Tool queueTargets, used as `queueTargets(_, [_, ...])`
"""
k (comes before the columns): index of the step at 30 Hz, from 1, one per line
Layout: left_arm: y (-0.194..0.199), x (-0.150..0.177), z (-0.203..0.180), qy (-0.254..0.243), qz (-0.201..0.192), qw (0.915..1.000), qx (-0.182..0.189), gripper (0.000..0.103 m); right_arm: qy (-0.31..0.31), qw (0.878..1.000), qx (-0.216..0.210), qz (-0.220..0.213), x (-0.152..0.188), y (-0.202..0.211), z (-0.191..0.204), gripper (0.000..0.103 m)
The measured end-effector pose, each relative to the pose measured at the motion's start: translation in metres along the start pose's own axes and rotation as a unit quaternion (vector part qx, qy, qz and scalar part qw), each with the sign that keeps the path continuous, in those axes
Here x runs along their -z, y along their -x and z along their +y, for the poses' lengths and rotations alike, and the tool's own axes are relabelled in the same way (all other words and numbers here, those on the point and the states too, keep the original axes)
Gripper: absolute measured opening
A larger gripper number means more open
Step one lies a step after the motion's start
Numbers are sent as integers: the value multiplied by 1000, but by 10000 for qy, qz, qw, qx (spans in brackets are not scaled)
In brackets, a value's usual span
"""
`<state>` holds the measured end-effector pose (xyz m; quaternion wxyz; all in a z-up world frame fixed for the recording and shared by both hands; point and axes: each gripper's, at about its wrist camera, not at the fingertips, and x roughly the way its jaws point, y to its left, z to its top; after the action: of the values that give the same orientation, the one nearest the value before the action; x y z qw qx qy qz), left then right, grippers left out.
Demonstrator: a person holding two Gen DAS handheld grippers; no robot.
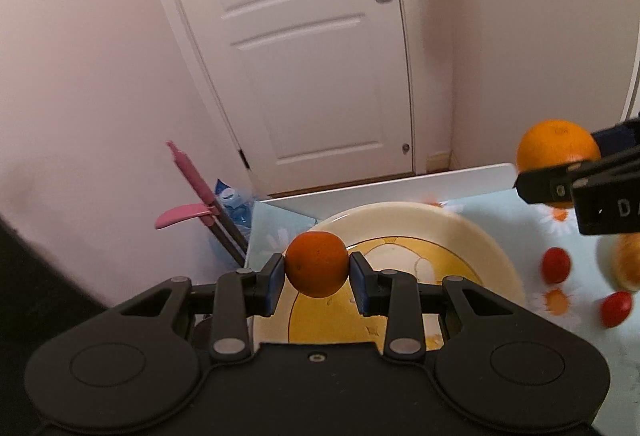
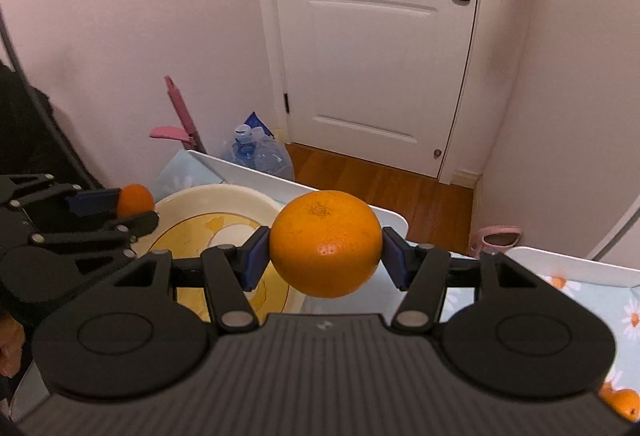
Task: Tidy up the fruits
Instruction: 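Carry the tangerine with the left tool and the orange with the right tool to the bowl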
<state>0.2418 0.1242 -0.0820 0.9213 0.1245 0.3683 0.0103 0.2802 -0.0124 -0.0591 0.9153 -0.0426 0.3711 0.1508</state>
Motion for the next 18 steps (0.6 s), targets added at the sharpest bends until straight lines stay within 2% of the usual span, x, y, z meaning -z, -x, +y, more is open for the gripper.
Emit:
queueTargets(7, [-50,-1,-7,-340,203,9991,141,39,-146,9996,210,145,-2,-31,-4,74])
queueTargets(14, [-69,3,-11,-479,360,9978,281,40,-285,9987,328,250,0,-42,-10,74])
queueTargets(15, [-70,2,-10,-476,352,9978,285,51,-306,9987,329,257,1,-42,-11,74])
queueTargets(16, [-68,2,-9,-473,324,9979,297,79,-323,9986,331,262,2,-42,-11,74])
queueTargets(18, [-59,1,-5,-406,138,9986,313,103,-351,9985,325,265,2,-41,-12,74])
